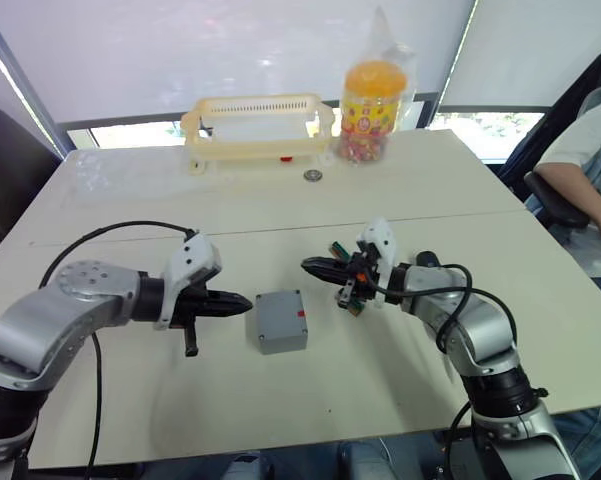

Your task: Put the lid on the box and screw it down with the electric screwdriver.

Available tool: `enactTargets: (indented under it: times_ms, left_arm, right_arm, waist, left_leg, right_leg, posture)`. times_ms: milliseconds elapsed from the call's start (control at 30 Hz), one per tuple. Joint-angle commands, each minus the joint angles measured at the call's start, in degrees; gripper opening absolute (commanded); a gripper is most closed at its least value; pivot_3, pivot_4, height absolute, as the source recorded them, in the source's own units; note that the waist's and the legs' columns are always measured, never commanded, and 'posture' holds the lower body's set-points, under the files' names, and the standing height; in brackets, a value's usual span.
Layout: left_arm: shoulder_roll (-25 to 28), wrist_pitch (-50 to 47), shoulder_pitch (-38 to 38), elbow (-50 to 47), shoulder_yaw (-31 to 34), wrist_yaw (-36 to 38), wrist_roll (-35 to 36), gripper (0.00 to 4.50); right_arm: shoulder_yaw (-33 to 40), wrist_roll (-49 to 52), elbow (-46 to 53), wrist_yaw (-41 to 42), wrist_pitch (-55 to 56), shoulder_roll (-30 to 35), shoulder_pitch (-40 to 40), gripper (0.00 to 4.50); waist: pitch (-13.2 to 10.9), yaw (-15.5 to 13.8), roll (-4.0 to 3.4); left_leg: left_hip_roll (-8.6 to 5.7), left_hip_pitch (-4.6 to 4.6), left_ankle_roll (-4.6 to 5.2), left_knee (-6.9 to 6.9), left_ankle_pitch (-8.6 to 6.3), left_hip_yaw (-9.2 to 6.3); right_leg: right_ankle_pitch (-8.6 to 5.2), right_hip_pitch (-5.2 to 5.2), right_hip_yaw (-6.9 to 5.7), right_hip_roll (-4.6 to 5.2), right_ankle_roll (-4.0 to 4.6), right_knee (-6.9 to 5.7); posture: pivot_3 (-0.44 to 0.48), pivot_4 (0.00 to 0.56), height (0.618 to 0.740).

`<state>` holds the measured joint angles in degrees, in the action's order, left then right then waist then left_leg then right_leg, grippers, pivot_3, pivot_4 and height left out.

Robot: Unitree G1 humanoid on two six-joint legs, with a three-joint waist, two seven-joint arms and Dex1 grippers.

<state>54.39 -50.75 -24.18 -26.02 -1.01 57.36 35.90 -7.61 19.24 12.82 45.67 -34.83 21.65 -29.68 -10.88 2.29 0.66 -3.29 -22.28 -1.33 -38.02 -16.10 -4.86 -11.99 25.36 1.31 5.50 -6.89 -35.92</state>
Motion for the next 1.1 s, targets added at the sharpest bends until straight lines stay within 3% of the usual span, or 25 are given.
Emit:
enactTargets:
  times_ms: [33,1100]
  left_arm:
    - [0.84,1.24,0.25,-0.23,0.50,0.11,-0.98,0.00]
    - [-0.08,1.28,1.06,-0.03,0.39,-1.53,-0.96,0.00]
  right_arm:
    - [-1.59,-0.55,0.69,-0.89,1.73,-0.95,-0.10,0.03]
    - [-6.19,-4.11,-5.40,-1.06,5.00,-0.67,2.09,0.03]
  waist:
    - [0.00,0.01,0.00]
    - [0.00,-0.01,0.00]
  left_leg:
    - [0.00,0.00,0.00,0.00,0.00,0.00]
    - [0.00,0.00,0.00,0.00,0.00,-0.01]
  right_leg:
    - [0.00,0.00,0.00,0.00,0.00,0.00]
    - [0.00,0.00,-0.01,-0.01,0.00,0.00]
  posture:
    - [0.000,0.150,0.740]
    - [0.000,0.150,0.740]
